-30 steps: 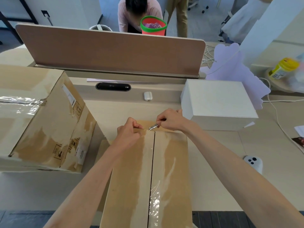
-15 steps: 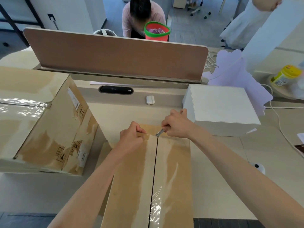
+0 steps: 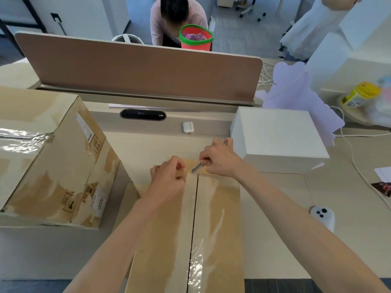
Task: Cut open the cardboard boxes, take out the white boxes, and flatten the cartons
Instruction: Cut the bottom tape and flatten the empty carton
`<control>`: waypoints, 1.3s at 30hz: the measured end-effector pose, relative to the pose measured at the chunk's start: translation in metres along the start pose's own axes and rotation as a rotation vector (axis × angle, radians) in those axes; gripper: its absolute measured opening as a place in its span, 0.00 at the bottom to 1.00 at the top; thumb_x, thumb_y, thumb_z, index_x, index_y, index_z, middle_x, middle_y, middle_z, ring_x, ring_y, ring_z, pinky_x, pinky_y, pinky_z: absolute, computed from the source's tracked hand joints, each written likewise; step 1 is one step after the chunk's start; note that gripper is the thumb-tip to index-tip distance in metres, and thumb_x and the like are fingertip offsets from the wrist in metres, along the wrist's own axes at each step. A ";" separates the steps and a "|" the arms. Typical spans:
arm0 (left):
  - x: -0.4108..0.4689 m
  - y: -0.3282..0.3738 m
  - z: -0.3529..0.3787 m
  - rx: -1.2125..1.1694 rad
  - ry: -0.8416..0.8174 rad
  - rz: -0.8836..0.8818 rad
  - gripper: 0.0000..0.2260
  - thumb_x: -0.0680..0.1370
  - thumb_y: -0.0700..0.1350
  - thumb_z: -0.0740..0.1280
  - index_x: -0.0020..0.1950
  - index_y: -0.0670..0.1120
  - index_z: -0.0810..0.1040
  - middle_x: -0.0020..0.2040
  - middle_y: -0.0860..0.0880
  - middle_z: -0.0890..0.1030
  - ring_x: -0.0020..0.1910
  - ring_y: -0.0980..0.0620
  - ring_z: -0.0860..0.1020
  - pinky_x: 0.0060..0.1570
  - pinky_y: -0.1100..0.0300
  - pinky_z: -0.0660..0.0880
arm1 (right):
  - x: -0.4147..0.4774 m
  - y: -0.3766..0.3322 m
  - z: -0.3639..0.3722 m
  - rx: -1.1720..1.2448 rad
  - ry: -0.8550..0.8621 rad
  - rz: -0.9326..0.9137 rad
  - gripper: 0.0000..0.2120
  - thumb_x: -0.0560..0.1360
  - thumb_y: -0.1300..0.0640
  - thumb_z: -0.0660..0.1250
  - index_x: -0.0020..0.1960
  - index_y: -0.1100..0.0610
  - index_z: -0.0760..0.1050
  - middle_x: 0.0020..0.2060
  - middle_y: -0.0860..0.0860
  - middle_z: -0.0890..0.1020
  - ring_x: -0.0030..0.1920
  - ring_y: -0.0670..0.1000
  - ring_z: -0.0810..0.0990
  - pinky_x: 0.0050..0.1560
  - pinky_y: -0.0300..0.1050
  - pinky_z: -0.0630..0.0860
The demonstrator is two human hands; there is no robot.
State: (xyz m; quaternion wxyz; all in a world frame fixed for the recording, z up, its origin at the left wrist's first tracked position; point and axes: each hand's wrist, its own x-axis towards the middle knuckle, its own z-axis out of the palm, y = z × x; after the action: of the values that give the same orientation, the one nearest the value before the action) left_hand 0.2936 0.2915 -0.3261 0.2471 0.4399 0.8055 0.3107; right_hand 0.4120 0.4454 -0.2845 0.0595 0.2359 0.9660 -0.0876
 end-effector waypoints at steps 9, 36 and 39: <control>-0.003 -0.001 -0.004 -0.197 0.063 -0.032 0.15 0.70 0.34 0.64 0.46 0.53 0.69 0.45 0.59 0.81 0.52 0.66 0.71 0.60 0.58 0.62 | 0.004 -0.004 0.004 0.075 -0.018 0.017 0.09 0.74 0.56 0.60 0.43 0.49 0.80 0.39 0.45 0.81 0.49 0.50 0.66 0.45 0.49 0.52; 0.002 -0.008 0.010 0.227 0.078 0.092 0.10 0.77 0.49 0.66 0.57 0.59 0.78 0.55 0.63 0.78 0.59 0.61 0.70 0.64 0.59 0.52 | -0.005 0.022 0.004 0.054 -0.013 0.058 0.11 0.72 0.61 0.58 0.39 0.52 0.78 0.36 0.45 0.80 0.47 0.50 0.64 0.44 0.48 0.51; 0.001 -0.009 0.011 0.235 0.076 0.086 0.10 0.77 0.49 0.66 0.57 0.59 0.78 0.54 0.62 0.79 0.59 0.60 0.70 0.64 0.59 0.52 | -0.002 0.020 -0.003 0.008 -0.068 0.032 0.10 0.70 0.62 0.58 0.38 0.52 0.76 0.34 0.46 0.79 0.47 0.49 0.63 0.44 0.48 0.51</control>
State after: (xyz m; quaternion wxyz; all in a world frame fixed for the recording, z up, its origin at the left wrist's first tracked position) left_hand 0.2956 0.2922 -0.3401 0.1495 0.4878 0.8256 0.2409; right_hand 0.4227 0.4632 -0.2841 0.0928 0.2486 0.9591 -0.0987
